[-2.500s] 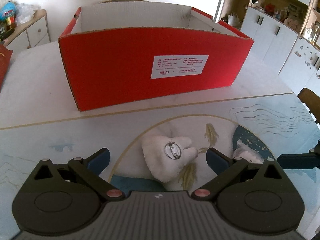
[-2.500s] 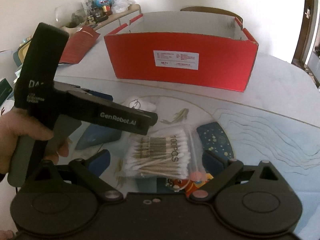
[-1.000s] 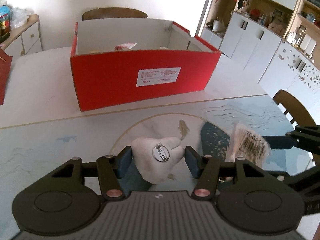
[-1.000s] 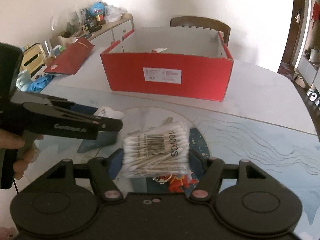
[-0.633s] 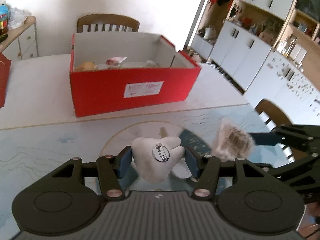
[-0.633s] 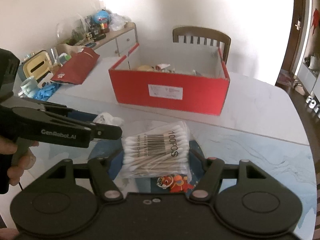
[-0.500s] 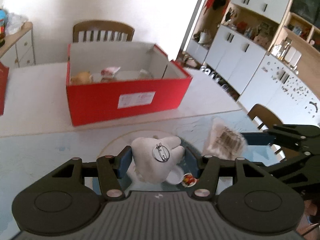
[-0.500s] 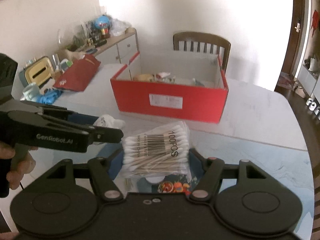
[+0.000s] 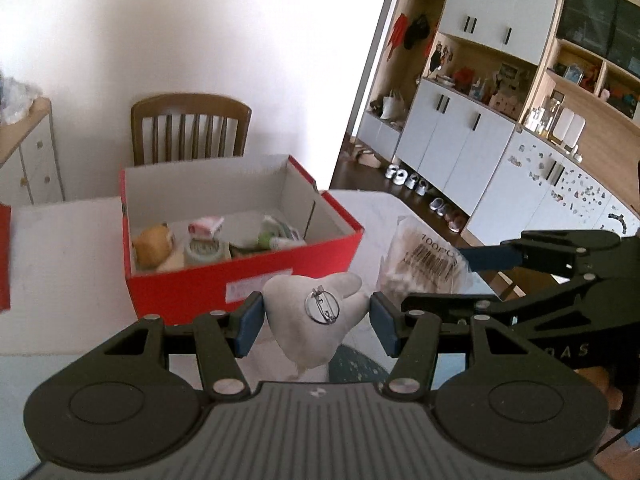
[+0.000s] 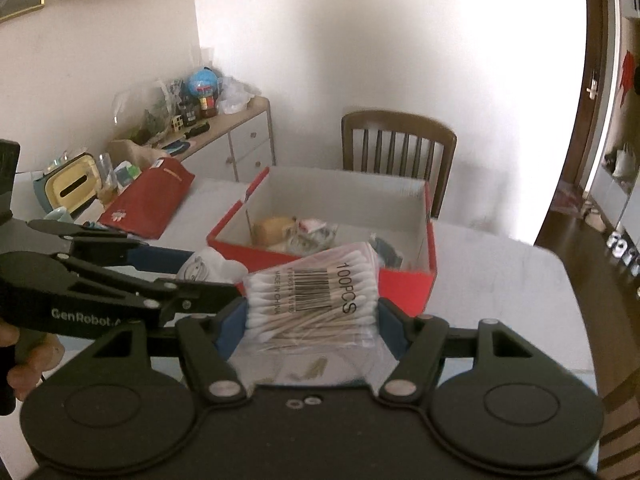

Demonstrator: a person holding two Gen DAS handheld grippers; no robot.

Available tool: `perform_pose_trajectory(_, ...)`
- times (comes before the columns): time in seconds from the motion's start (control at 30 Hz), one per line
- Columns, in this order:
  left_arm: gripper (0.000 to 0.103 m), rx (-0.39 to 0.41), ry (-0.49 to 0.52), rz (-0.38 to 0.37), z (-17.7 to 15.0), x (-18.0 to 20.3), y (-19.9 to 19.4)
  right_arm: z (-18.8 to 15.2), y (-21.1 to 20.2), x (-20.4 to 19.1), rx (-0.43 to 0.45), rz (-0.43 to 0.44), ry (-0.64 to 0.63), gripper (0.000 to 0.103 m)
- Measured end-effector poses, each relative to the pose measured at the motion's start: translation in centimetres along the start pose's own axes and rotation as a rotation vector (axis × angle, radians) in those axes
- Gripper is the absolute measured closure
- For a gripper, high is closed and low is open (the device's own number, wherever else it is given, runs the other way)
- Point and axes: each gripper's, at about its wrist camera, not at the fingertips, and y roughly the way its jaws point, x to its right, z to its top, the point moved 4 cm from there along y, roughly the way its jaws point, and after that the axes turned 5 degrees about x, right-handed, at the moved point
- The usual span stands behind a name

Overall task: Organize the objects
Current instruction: 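Carry the white plush and cotton-swab bag with both grippers over the red box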

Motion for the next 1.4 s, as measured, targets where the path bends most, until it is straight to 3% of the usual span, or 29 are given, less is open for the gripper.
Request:
perform_pose_trajectory(0.7,0.046,-0.022,0.094,0.108,5.0,-5.2,6.6,5.9,8.5,3.2,-0.019,-0.058,-0.022,0.035)
perform_pose_trajectory(1.4,0.046,-0.17,0.121,0.197,4.3,-9.1,15.5,6.9,19.9,5.8,-0.139,-0.079,0.057,0.035)
